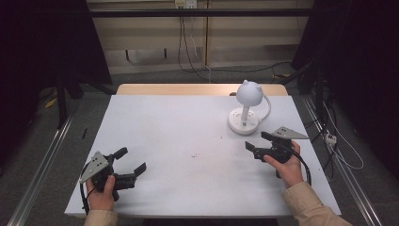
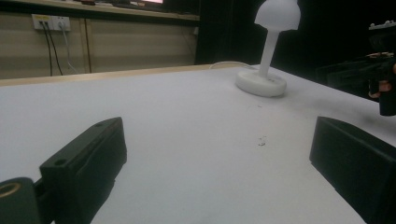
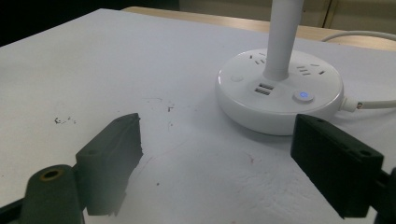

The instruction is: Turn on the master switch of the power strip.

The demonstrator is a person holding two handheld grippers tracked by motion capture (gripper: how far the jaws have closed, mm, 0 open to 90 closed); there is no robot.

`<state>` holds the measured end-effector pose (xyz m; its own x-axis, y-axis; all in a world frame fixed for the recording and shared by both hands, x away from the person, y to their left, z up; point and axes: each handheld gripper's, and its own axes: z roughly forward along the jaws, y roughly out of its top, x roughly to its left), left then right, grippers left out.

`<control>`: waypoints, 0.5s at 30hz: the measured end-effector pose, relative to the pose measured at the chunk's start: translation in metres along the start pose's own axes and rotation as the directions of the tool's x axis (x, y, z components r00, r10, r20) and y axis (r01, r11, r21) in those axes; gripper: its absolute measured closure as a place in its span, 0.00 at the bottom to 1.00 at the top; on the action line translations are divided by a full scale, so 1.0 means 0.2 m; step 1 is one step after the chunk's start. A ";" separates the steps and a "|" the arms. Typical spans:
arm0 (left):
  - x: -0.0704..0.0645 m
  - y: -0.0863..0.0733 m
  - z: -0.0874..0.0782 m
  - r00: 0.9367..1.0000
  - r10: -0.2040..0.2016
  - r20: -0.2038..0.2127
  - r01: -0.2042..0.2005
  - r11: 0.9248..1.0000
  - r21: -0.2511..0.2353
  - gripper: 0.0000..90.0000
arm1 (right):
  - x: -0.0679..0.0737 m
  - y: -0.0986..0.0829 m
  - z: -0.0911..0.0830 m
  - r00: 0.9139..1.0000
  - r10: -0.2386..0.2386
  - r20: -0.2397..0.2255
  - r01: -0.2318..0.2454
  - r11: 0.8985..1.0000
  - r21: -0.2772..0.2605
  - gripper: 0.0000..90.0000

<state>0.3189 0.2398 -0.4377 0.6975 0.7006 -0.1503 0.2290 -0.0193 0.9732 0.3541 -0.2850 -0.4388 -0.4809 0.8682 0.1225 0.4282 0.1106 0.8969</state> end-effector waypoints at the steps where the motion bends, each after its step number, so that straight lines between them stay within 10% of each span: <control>1: 0.00 0.00 0.00 1.000 0.000 0.000 0.000 1.000 0.000 0.04 | 0.00 0.00 0.00 1.000 -0.002 -0.003 0.002 1.000 0.000 0.18; 15: -0.01 0.00 0.00 1.000 0.000 0.000 0.000 1.000 0.004 0.04 | 0.03 -0.05 -0.07 1.000 0.001 -0.025 -0.001 1.000 -0.011 0.18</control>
<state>0.3173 0.2377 -0.4374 0.6974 0.7009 -0.1497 0.2312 -0.0222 0.9727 0.3364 -0.2870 -0.4406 -0.5000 0.8557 0.1337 0.4201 0.1045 0.9015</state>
